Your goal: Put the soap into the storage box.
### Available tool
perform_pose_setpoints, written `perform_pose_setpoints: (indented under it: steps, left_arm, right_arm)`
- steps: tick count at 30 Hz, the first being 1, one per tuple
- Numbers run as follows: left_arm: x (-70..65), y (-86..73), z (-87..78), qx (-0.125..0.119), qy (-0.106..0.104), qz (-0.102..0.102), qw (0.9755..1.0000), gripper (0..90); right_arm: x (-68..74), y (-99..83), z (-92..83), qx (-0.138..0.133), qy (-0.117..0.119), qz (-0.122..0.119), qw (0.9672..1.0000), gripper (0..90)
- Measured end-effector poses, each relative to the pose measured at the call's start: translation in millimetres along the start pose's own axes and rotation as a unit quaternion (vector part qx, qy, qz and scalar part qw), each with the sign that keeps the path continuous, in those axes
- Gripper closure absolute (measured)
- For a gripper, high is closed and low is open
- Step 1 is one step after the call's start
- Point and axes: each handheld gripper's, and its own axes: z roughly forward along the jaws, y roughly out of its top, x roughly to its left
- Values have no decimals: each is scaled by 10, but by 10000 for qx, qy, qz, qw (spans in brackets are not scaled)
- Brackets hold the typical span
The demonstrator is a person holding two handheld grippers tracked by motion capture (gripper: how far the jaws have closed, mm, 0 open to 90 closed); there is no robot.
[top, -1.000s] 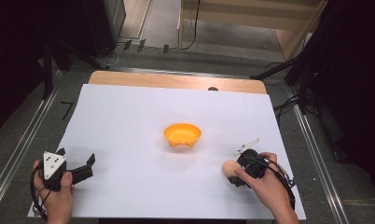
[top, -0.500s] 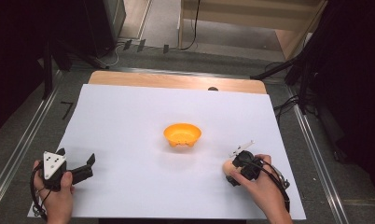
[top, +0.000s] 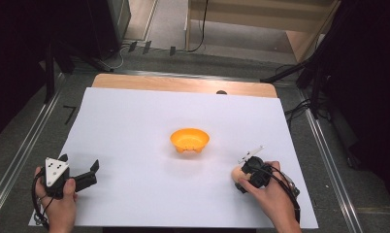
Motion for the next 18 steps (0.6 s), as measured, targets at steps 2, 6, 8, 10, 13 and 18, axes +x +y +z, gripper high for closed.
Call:
perform_pose_setpoints:
  steps: [2,6,8,10,13,18]
  left_arm:
    - [0,0,0,2,0,1,10000,0]
    - [1,0,1,3,-4,2,10000,0]
    - [-1,0,0,3,-3,1,10000,0]
    - [-1,0,0,2,-4,2,10000,0]
    - [-1,0,1,2,-14,11,10000,0]
    - [-4,1,2,5,-31,38,10000,0]
  right_arm:
    - [0,1,0,0,2,-3,10000,329]
    - [7,7,2,17,-9,17,10000,329]
    - [10,12,4,32,-24,-7,10000,327]
    - [12,18,3,64,-22,-3,10000,328]
    - [9,14,4,43,-17,-49,10000,330]
    - [5,7,4,3,3,-61,10000,331]
